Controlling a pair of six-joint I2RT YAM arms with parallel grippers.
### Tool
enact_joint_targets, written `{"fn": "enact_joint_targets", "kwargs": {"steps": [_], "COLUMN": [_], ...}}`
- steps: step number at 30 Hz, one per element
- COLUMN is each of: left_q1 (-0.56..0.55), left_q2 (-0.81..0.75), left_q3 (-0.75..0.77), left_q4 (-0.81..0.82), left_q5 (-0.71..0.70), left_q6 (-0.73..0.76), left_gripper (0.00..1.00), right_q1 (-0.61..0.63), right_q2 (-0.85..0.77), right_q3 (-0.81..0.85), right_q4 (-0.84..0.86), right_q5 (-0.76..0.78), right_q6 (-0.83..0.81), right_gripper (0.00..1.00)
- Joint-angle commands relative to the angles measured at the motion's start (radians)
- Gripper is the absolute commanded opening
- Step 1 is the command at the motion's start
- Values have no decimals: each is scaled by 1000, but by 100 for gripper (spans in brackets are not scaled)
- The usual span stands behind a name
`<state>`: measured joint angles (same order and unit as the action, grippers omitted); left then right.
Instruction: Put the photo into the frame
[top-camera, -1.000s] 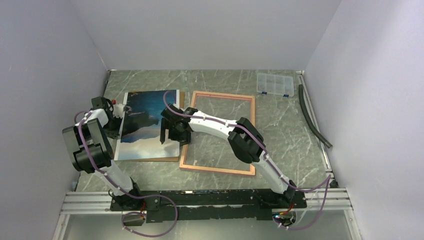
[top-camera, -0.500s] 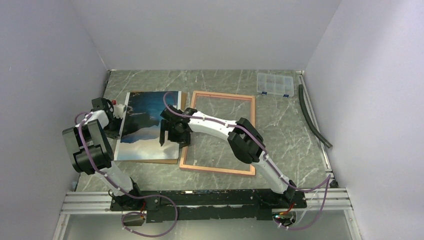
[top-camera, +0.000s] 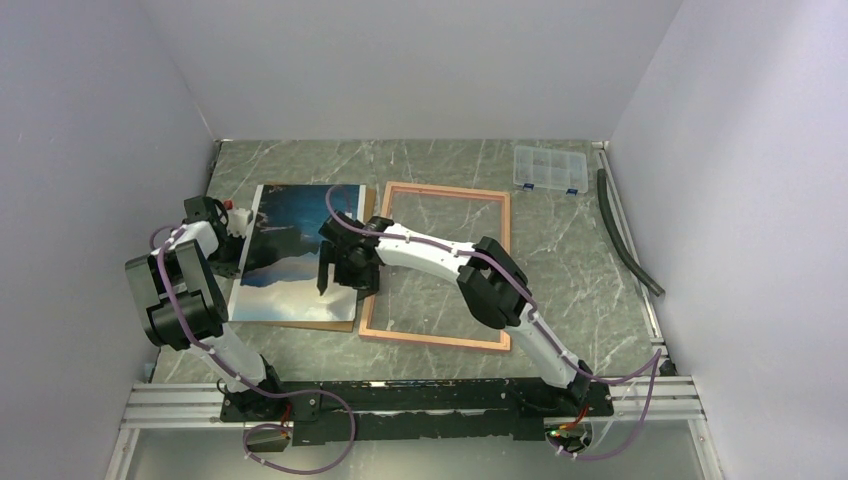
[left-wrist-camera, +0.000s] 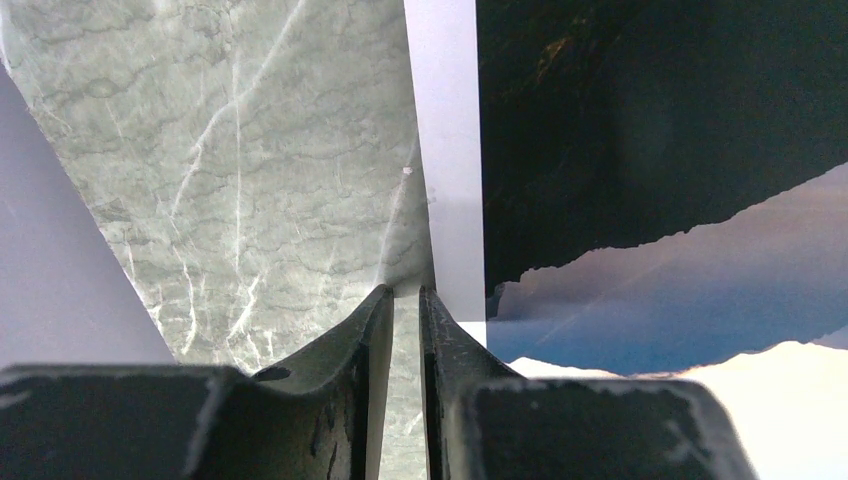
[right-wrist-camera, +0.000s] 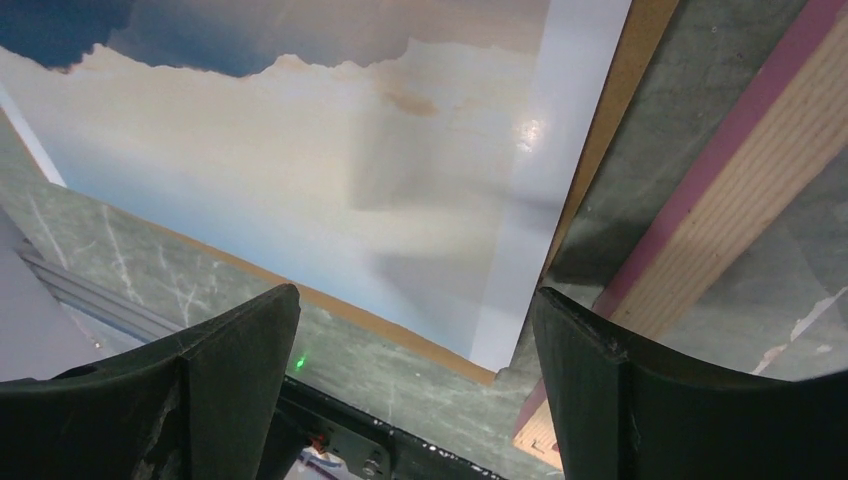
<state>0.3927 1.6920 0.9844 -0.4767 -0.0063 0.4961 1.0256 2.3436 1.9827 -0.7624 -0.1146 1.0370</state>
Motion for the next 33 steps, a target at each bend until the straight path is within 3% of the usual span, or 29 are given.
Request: {"fn": "enact_joint_targets", "kwargs": {"steps": [1,9,13,24,29,33], "left_q1": [-9,-9,-9,-8,-5,-2], "left_q2": [6,7,8,-2,7,9], "left_q3": [-37,-46,-44,-39,-35,-24], "left_q4": [-4,10,1,-11,-15,-27], "left_q5": [23,13,24,36,34,42], "left_q6": [2,8,2,1,-2,-8], "left_gripper": [22,21,20,19,18,17], "right_q1": [6,7,4,-7,-7,-8], "right_q2": [-89,-117,-210,-329,-287,-316], "right_q3": [42,-25,-185,-475,-410,-473], "right_q4": [-15,55,299,707,548,553], "right_q5": [-14,-80,-128,-188,-184,-162], "right_q6": [18,58,117,234,209,254], "right_gripper": [90,89,87,84,78,75]}}
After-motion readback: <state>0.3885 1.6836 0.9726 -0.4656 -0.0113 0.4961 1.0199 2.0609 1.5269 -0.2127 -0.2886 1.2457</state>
